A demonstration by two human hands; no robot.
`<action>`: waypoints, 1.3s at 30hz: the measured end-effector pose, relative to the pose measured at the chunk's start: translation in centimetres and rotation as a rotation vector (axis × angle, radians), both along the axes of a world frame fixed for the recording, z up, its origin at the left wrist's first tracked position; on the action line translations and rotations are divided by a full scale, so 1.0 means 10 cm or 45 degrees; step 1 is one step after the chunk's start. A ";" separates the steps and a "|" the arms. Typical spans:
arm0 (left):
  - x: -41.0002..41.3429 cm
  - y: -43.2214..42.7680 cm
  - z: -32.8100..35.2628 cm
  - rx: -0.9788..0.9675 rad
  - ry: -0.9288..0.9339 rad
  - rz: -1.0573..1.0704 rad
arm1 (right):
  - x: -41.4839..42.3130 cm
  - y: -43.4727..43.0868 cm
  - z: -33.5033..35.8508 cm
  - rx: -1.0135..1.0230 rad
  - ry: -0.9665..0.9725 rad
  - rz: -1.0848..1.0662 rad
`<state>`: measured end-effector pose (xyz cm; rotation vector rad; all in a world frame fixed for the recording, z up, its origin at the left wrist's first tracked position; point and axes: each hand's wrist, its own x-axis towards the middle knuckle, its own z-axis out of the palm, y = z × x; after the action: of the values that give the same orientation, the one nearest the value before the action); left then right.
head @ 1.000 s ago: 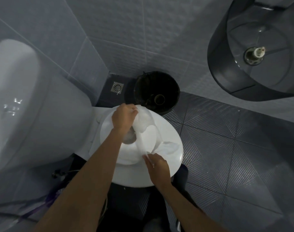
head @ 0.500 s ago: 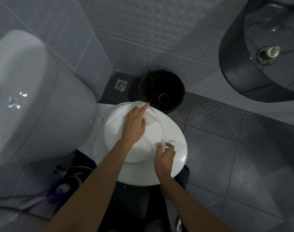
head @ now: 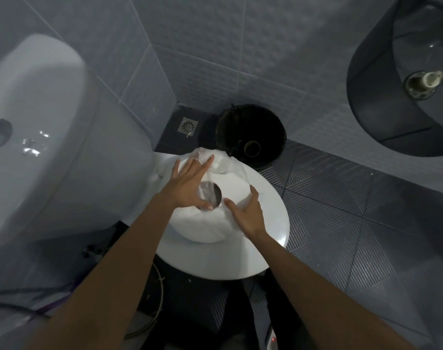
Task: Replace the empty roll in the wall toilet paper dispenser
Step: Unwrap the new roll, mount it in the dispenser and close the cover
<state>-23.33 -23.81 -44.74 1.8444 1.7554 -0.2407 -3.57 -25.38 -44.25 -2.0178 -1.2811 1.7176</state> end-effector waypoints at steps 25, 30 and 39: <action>0.01 -0.48 -0.08 0.611 -0.198 0.829 | -0.01 0.24 0.15 -0.045 -0.559 0.143; 0.10 -0.29 -0.08 -0.312 -0.986 1.791 | 0.17 0.27 0.16 -0.033 -0.497 0.158; 0.13 -0.14 -0.23 -0.082 -0.758 1.801 | 0.46 0.27 0.24 -0.016 -0.344 0.039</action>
<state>-22.06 -25.26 -47.00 0.2263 2.0522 0.7037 1.04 -22.66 -41.86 -2.3110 -1.3879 1.5064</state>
